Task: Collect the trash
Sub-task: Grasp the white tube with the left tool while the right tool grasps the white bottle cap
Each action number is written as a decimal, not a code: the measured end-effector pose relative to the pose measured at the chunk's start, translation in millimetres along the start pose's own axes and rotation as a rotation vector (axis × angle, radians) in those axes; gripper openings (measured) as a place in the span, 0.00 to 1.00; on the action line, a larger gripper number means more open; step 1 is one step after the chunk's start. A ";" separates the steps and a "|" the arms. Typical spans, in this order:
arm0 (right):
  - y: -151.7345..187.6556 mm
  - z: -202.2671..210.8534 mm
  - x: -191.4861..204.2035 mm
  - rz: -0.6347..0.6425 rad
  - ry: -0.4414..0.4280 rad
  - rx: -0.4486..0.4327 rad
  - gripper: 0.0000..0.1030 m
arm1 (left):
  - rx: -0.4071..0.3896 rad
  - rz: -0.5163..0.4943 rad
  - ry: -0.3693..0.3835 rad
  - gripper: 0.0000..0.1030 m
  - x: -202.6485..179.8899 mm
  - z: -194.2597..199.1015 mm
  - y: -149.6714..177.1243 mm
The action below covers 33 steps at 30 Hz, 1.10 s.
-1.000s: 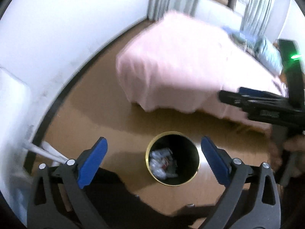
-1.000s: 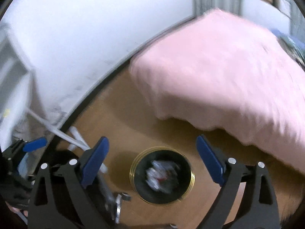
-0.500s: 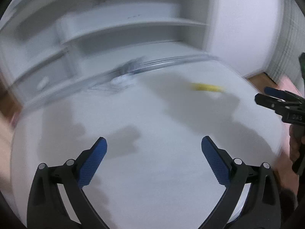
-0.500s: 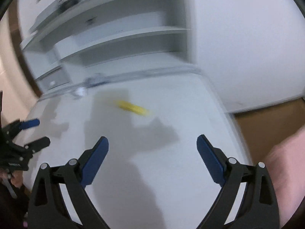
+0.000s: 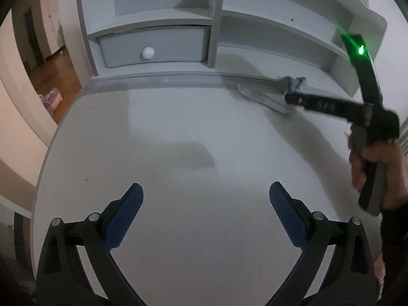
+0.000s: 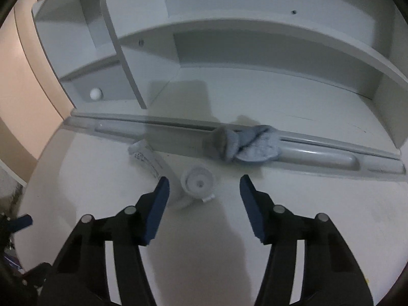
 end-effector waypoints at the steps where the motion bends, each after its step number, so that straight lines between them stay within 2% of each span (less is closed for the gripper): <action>1: 0.1 -2.0 -0.5 0.004 0.000 0.006 0.46 | -0.003 0.009 0.006 0.93 0.4 -1.1 -3.7; 2: -0.4 -5.0 -0.4 0.009 -0.001 0.015 0.35 | -0.002 0.020 0.011 0.93 0.5 -4.1 -8.9; 3: -2.4 -10.9 3.0 0.011 -0.005 0.022 0.30 | -0.002 0.026 0.017 0.93 0.7 -8.4 -14.2; 7: 3.1 14.6 -7.9 0.004 -0.009 -0.021 0.30 | 0.013 0.052 0.028 0.93 -15.5 -33.7 -47.6; 10: 13.8 44.8 -30.2 -0.020 -0.002 -0.047 0.30 | 0.030 0.106 0.059 0.93 -31.6 -60.7 -79.5; 12: 25.0 64.9 -46.2 -0.037 0.011 -0.060 0.30 | 0.044 0.143 0.052 0.93 -43.3 -78.5 -99.2; 14: 38.8 84.1 -62.1 -0.057 0.023 -0.071 0.30 | 0.044 0.142 0.018 0.93 -58.4 -97.3 -118.2; 16: 49.5 97.1 -73.1 -0.067 0.036 -0.079 0.30 | 0.050 0.136 -0.059 0.93 -69.1 -114.2 -130.4; 21: 75.3 128.0 -104.8 -0.102 0.084 -0.104 0.30 | 0.102 0.131 -0.097 0.93 -73.5 -138.6 -129.0; 23: 84.7 139.2 -117.8 -0.120 0.093 -0.113 0.30 | 0.100 0.106 -0.129 0.93 -68.9 -138.6 -123.6; 29: 116.0 163.3 -147.6 -0.173 0.122 -0.117 0.30 | 0.095 0.084 -0.127 0.93 -50.9 -135.3 -112.7; 30: 123.9 169.5 -152.9 -0.188 0.131 -0.118 0.30 | 0.092 0.078 -0.122 0.91 -50.2 -134.5 -111.6; 32: 138.3 181.1 -163.9 -0.215 0.154 -0.126 0.30 | 0.071 0.054 -0.117 0.78 -52.7 -130.8 -109.2; 33: 147.1 189.4 -171.2 -0.235 0.169 -0.133 0.30 | 0.054 0.025 -0.122 0.58 -57.2 -127.7 -108.1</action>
Point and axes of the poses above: each gripper's, at about its wrist camera, not at the fingertips, and z roughly against the way its jaws point, x to its left, y to its underside, the point moved 1 cm from there along -z, roughly the way its jaws point, and after that the axes turned 8 degrees about -z, right-handed, at the moved point
